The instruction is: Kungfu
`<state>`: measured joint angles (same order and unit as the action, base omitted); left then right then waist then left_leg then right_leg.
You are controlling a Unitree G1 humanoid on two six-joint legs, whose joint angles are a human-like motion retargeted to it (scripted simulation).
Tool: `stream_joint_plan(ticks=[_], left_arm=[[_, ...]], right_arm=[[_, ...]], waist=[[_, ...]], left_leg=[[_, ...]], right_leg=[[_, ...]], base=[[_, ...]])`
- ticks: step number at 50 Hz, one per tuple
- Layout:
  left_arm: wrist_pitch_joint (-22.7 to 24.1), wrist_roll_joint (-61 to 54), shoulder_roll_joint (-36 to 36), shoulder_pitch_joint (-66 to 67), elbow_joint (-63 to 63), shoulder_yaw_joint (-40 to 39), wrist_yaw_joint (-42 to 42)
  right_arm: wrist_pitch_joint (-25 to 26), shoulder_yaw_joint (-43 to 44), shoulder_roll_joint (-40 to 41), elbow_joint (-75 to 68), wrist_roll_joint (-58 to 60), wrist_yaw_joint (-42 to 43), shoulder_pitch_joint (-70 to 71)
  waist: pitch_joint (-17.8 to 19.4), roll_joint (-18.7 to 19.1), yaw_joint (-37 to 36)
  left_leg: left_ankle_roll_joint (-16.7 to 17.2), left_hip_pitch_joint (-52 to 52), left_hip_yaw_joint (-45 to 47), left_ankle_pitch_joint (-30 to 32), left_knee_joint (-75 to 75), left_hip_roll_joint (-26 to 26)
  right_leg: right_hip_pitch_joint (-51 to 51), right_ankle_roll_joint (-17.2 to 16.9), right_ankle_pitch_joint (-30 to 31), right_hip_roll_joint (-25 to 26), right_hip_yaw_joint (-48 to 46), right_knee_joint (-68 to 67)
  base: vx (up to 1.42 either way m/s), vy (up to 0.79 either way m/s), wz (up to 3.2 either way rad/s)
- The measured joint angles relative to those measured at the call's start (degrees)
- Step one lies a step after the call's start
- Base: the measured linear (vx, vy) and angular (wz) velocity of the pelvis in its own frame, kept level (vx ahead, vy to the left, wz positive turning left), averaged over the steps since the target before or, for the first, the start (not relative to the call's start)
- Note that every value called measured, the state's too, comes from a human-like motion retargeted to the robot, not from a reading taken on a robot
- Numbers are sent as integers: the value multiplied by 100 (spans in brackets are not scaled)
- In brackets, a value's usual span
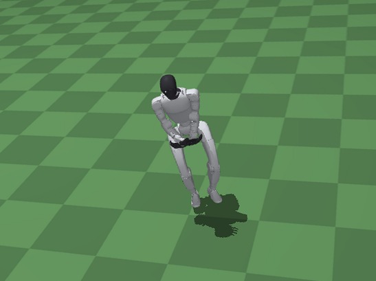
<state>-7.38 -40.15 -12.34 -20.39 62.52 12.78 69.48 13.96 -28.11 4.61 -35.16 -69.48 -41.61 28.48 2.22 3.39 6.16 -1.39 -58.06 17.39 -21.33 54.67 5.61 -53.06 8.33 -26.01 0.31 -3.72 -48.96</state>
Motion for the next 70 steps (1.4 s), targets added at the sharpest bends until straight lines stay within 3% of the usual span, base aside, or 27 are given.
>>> stream_joint_plan(ticks=[5,8,10,12,16,18,20,23,24,25,27,30,33,37,40,43,45,49,52,58,65,70], left_arm=[[-18,258,289,-61,111,-283,-1121],[263,604,660,-160,376,-573,-1756],[596,1049,945,-252,629,-796,-2209],[953,1480,1182,-274,784,-1024,-2685],[1701,2333,1835,-163,933,-1680,-3545],[1929,2659,2333,-139,957,-2044,-3830],[2045,2912,2874,-78,966,-2317,-4065],[2157,3208,3655,75,980,-2814,-4577],[2251,3268,3872,136,1012,-2995,-4820],[2365,3320,4073,197,1057,-3176,-5085],[2616,3337,4321,400,1194,-3516,-5666],[2972,3203,4459,794,1207,-4008,-6273],[3135,2924,4282,1184,1006,-4423,-6518],[3146,2788,3615,1424,554,-4918,-6415],[3404,2430,3153,1528,283,-4780,-6564],[3688,2260,2917,1724,183,-4480,-6770],[3736,2347,2826,1851,169,-4372,-6808],[3708,2395,2644,1960,50,-4297,-6741],[3760,2319,2540,2039,-74,-4210,-6769],[3771,2333,2518,2035,-740,-4099,-6938],[3555,2175,2697,2000,-1807,-4090,-6810],[3456,2011,3099,1532,-2461,-4091,-6921]], right_arm=[[-561,660,-529,1144,35,122,695],[-1303,1225,-1175,2085,246,416,1164],[-1927,1649,-1730,2736,474,859,1494],[-2578,2129,-2390,3331,773,1382,1783],[-3666,3217,-3343,4394,1790,2569,2117],[-4123,3688,-3694,4822,2462,3426,2254],[-4521,4019,-4029,5246,3232,4464,2299],[-4791,4383,-4420,5950,4441,6196,2215],[-4801,4457,-4527,6200,4898,6812,2157],[-4789,4510,-4628,6460,5390,7452,2090],[-4788,4524,-4826,6843,6330,8408,1959],[-4880,4614,-5098,7083,7460,9061,1846],[-4946,4482,-5212,7036,7878,9226,1836],[-5305,4384,-5344,6877,7363,9079,1706],[-5515,4505,-5386,6848,6724,8690,1591],[-5515,4555,-5377,6866,6159,8305,1562],[-5499,4545,-5376,6896,5863,8229,1523],[-5484,4568,-5364,6922,5740,8125,1425],[-5384,4505,-5374,6856,5820,8081,1345],[-5192,4188,-5125,6760,6097,7965,1178],[-4879,2995,-4152,5643,5346,7416,1214],[-4675,2260,-3426,4044,4147,5997,1510]], waist=[[-227,58,-30],[-399,10,-75],[-552,-67,-112],[-864,-160,38],[-1306,-465,91],[-1416,-529,72],[-1513,-617,-77],[-1395,-889,-404],[-1353,-976,-442],[-1323,-1065,-455],[-1389,-1313,-383],[-1472,-1580,-236],[-1307,-1783,-272],[-1314,-1885,-380],[-1426,-1725,-446],[-1608,-1330,-444],[-1731,-1087,-441],[-1889,-787,-365],[-1988,-666,-289],[-2119,-579,-254],[-2059,-607,-645],[-1971,-728,-1106]], left_leg=[[527,890,-247,976,-1161,-282],[1035,1462,-374,1844,-1846,-508],[1571,1710,-228,2241,-2135,-591],[1639,1635,304,2368,-1960,-777],[1639,959,724,2085,427,-306],[1581,440,557,2137,1656,151],[1275,-33,439,2453,2295,873],[146,-351,710,3641,1371,2403],[8,-379,836,3945,547,2682],[-11,-394,956,4186,-412,2848],[161,-304,641,4109,-2575,2563],[-345,-644,-231,3476,-4059,2263],[-235,-497,-169,3289,-3567,2347],[-390,-934,-180,2977,-1031,2375],[-614,-1278,-82,2556,885,2566],[-649,-1392,27,2253,2351,2738],[-426,-1336,80,2195,3088,2614],[445,-897,453,2171,3828,1800],[852,-371,826,2189,3823,1163],[794,221,1004,2480,3165,749],[345,567,882,2615,1671,1405],[200,734,834,2888,-402,1530]], right_leg=[[959,7,348,-106,-150,988],[1628,-40,657,-188,-184,1737],[2012,-137,871,-343,-270,2227],[2157,-403,1043,-791,-419,2567],[2555,-559,1313,-1151,-610,3197],[2712,-548,1386,-1120,-724,3398],[2813,-573,1401,-1021,-723,3522],[2898,-598,1333,-915,-431,3437],[2899,-622,1312,-953,-353,3408],[2887,-655,1294,-1021,-286,3388],[2809,-762,1293,-1363,-93,3418],[2571,-591,1382,-1765,67,3274],[2428,-305,1311,-2009,432,2906],[2209,-300,1218,-2200,765,2619],[2098,-199,1177,-2082,785,2534],[2034,-84,1151,-1785,638,2520],[2037,-51,1183,-1585,518,2601],[2080,-58,1320,-1393,246,2907],[2246,-120,1461,-1371,2,3238],[2371,-179,1357,-1330,-683,3351],[2927,-309,1251,-1155,-1543,3654],[3447,-448,1182,-998,-1906,3944]], base=[[14,-8,47],[14,-8,45],[9,-4,82],[13,3,156],[15,-20,93],[14,-18,29],[10,-20,-29],[4,-19,-89],[-10,-10,-59],[-13,-3,-26],[-13,1,4],[-5,2,10],[3,15,-53],[5,16,-23],[12,13,-5],[15,15,1],[15,11,4],[5,12,28],[8,16,46],[12,10,79],[14,16,74],[20,19,98]])
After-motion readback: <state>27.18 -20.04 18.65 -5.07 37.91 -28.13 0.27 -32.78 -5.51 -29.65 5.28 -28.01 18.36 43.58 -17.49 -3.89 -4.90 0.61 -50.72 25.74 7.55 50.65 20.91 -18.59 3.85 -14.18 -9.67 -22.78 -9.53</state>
